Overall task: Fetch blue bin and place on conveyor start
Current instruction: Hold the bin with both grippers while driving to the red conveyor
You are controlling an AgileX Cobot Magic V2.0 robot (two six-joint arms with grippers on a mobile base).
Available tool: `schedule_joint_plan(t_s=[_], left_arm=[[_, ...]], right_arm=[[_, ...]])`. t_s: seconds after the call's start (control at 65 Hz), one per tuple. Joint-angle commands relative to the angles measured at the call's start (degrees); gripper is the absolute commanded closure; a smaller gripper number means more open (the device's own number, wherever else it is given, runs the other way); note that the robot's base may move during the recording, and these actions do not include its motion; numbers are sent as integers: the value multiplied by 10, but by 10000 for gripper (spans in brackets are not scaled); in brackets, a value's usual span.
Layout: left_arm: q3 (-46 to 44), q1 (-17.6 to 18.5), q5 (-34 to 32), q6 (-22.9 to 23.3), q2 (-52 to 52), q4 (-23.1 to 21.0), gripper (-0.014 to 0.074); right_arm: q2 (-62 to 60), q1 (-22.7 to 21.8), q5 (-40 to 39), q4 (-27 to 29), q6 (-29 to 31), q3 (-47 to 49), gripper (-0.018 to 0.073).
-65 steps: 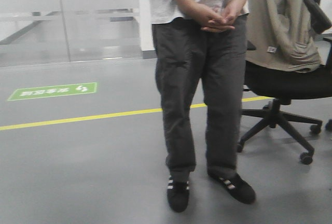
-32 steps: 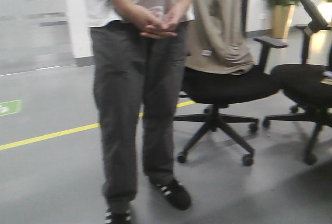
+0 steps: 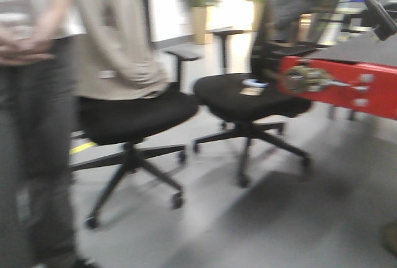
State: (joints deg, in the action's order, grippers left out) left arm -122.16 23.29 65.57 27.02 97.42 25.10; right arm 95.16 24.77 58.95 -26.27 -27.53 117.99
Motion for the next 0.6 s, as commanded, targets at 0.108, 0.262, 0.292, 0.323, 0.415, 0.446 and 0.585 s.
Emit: schedule_joint_plan(t_s=[0.108, 0.262, 0.292, 0.323, 0.415, 0.446, 0.585], left_arm=[[-2, 9, -21, 6, -4, -1, 707], [-2, 9, -21, 6, -4, -1, 707], [-2, 9, -21, 6, -4, -1, 707], [-2, 9, -21, 6, -4, -1, 707], [-2, 9, -21, 6, -4, -1, 707], [-2, 9, -21, 6, -4, -1, 707], [-2, 9, -21, 6, -4, -1, 707]], right_arm=[[-6, 3, -39, 9, -21, 3, 720], [-6, 3, -39, 9, -21, 3, 720], [-6, 3, -39, 9, -21, 3, 720], [-6, 3, -39, 9, -21, 3, 720], [-6, 3, -38, 9, -21, 3, 720], [-6, 3, -38, 9, -21, 3, 720], [-6, 3, -38, 9, -21, 3, 720]])
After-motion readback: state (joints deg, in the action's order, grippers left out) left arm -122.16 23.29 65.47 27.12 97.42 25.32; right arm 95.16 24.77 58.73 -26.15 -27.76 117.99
